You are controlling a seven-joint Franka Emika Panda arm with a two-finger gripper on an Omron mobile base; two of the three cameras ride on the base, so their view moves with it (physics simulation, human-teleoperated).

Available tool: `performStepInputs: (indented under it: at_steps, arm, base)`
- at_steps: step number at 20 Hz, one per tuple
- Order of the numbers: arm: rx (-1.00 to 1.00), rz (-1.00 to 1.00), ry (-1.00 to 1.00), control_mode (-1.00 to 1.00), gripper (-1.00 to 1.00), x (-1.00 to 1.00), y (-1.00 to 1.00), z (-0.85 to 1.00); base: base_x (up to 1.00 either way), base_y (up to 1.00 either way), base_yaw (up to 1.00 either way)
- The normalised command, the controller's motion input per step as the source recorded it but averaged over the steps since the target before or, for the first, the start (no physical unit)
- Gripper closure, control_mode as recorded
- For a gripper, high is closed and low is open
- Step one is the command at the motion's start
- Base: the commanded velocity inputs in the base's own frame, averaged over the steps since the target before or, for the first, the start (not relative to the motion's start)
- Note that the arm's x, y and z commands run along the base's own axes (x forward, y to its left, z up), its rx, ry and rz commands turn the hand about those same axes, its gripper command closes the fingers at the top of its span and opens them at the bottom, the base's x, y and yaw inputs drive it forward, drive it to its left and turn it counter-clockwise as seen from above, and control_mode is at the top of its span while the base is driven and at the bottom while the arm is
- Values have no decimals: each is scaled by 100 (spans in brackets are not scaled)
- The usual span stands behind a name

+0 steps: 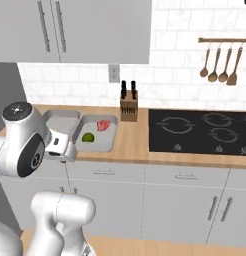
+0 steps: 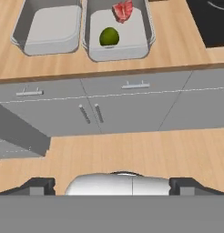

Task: Place one lime and one steak in each tupperware on the nearby counter, to pack two identical lunches.

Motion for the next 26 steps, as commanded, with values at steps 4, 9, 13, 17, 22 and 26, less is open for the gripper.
performStepInputs:
  at_steps: [4,9,13,17,22,26]
  arm:
    - [0,0,0,100,-100,0,0,0]
    - [0,0,0,100,-100,0,0,0]
    - [0,0,0,100,-100,0,0,0]
    - [0,0,0,100,-100,0,0,0]
    - [0,0,0,100,-100,0,0,0]
    - [0,0,0,100,-100,0,0,0]
  base:
    - [-96,49,4]
    - [-22,100,2]
    - [0,100,0]
    - [-9,100,0]
    - [-36,100,0]
    - [-14,100,0]
